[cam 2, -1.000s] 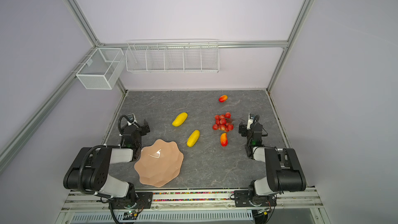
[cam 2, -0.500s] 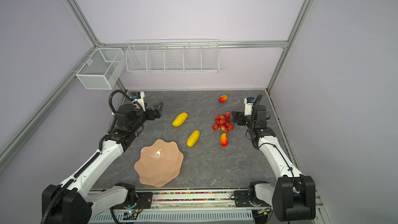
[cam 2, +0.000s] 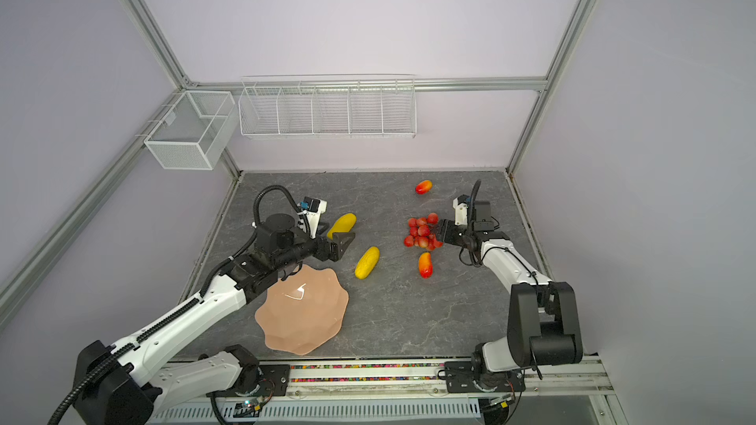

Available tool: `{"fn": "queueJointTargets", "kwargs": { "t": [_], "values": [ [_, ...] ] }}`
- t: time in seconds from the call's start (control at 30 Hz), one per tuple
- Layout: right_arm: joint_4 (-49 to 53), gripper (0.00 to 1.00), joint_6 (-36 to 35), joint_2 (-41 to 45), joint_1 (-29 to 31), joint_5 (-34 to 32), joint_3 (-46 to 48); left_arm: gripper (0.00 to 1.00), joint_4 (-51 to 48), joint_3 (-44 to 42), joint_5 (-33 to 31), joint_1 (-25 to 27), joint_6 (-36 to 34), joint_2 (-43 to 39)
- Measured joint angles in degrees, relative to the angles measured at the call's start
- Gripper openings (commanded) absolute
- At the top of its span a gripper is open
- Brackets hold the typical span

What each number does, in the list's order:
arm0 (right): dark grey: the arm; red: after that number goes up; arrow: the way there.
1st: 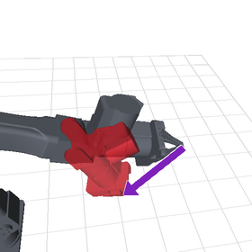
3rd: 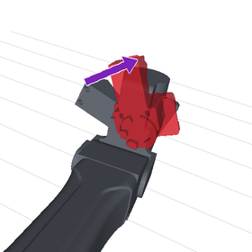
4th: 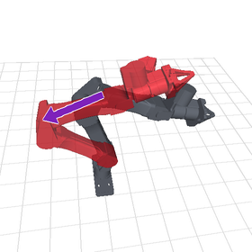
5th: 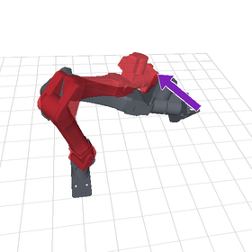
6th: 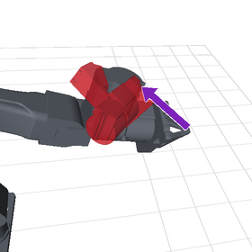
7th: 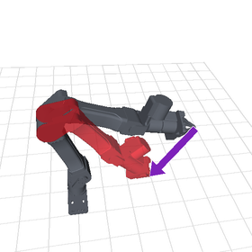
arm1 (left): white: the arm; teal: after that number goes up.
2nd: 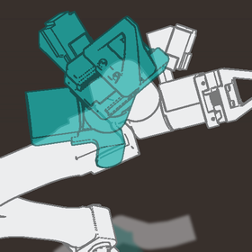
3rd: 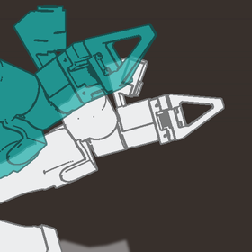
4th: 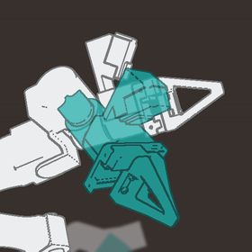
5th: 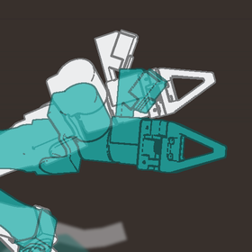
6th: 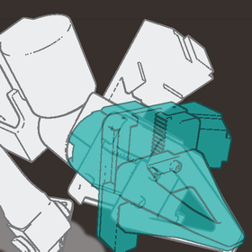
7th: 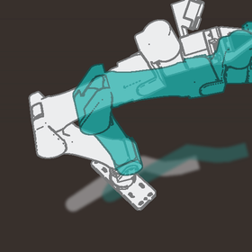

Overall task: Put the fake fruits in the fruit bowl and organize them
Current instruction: 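Grasp the red strawberry bunch with the right gripper while the left arm nears the bowl, then carry the strawberry bunch over the peach bowl and release it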

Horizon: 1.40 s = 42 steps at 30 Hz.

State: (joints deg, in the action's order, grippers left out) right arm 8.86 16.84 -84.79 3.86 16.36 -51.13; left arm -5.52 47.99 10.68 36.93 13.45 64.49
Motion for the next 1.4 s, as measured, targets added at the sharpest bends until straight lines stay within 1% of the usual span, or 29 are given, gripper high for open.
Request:
{"fn": "queueJointTargets", "kwargs": {
  "t": [0.07,0.23,0.27,0.4,0.43,0.5,0.67,0.77,0.93,1.07,1.17,1.27,1.4],
  "values": [
    [-0.5,0.57,0.2,-1.3,0.0,0.1,-0.8,0.99,0.0,0.0,0.2,0.1,0.0,0.6],
    [-1.2,0.41,0.6,-4.7,0.0,0.7,-2.8,0.99,0.0,0.0,0.7,0.2,0.3,2.5],
    [-1.2,0.40,0.7,-5.3,0.0,0.9,-3.2,0.99,0.0,0.0,0.8,0.2,0.4,2.6],
    [-1.2,0.22,0.9,-6.8,0.0,1.4,-3.9,0.99,0.2,0.0,0.8,0.2,0.9,2.8],
    [-1.1,0.19,0.9,-7.0,0.0,1.4,-4.0,0.99,0.4,0.0,0.8,0.2,1.0,2.8],
    [-1.0,0.18,1.0,-7.0,0.0,1.1,-4.0,0.99,0.7,0.0,0.7,0.3,1.1,3.0],
    [0.6,0.07,0.4,-6.9,0.0,-0.8,-4.8,0.99,0.4,0.0,0.3,0.3,1.1,3.5],
    [2.4,0.07,-0.4,-5.9,-0.1,-2.0,-5.7,0.99,-0.4,0.3,-1.4,0.3,1.3,3.5],
    [5.2,0.07,-0.9,-0.5,-0.1,-3.3,-6.6,0.99,-6.8,3.1,-6.4,0.3,1.7,2.7],
    [6.8,0.07,-1.0,5.1,-0.1,-2.9,-8.0,0.99,-12.3,4.8,-9.8,0.3,2.9,-0.2],
    [7.9,0.07,-1.2,8.6,0.6,-1.0,-9.7,0.99,-18.3,5.9,-12.5,0.3,5.0,-3.2],
    [8.5,0.07,-1.0,11.2,3.1,2.7,-11.5,0.99,-26.3,8.4,-15.9,0.3,7.8,-6.1],
    [8.5,0.07,0.8,12.5,10.3,8.0,-13.4,0.99,-37.7,12.5,-19.5,0.3,11.7,-9.7]
  ]
}}
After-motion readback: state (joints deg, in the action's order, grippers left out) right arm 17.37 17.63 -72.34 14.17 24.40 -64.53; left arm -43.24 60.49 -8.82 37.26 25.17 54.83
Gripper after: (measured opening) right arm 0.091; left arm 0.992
